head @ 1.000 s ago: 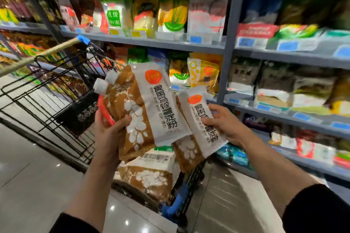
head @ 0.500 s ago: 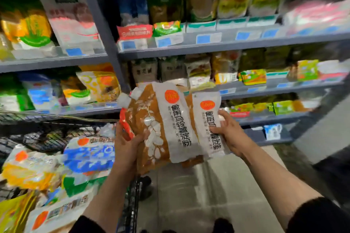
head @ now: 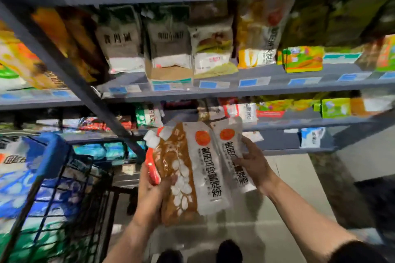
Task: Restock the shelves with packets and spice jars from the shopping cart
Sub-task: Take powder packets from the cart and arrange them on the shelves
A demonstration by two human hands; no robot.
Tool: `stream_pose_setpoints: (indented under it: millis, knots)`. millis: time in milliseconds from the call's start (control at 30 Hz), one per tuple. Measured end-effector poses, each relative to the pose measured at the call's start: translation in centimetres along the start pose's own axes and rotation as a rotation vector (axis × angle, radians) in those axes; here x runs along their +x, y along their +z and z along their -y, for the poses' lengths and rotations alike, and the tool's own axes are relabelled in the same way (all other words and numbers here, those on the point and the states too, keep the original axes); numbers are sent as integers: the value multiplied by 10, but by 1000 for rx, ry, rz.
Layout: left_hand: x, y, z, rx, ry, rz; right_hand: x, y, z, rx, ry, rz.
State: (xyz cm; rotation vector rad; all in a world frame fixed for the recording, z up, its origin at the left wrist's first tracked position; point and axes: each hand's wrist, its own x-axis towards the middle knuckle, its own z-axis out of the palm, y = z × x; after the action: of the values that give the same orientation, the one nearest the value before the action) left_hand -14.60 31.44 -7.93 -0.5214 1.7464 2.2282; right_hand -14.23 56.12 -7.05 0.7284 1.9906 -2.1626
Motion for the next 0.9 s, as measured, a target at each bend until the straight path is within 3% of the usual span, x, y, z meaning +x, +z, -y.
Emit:
stream_pose_setpoints:
  millis: [333,533,667,767,900]
  knots:
    - [175,-9,100,-112,-30,157,164,1,-103,116,-188,-13]
    - [253,-16,128,-127,61,290,245,9,-113,119,-279,-94]
    - [283,-15,124,-132,126,279,286,15,-99,98,-344,-99]
    - [307,-18,127,-164,128,255,315,22,-97,21,-357,-159]
    - [334,-21,132,-112,132,203,347,26,-109,-163,-371,-384]
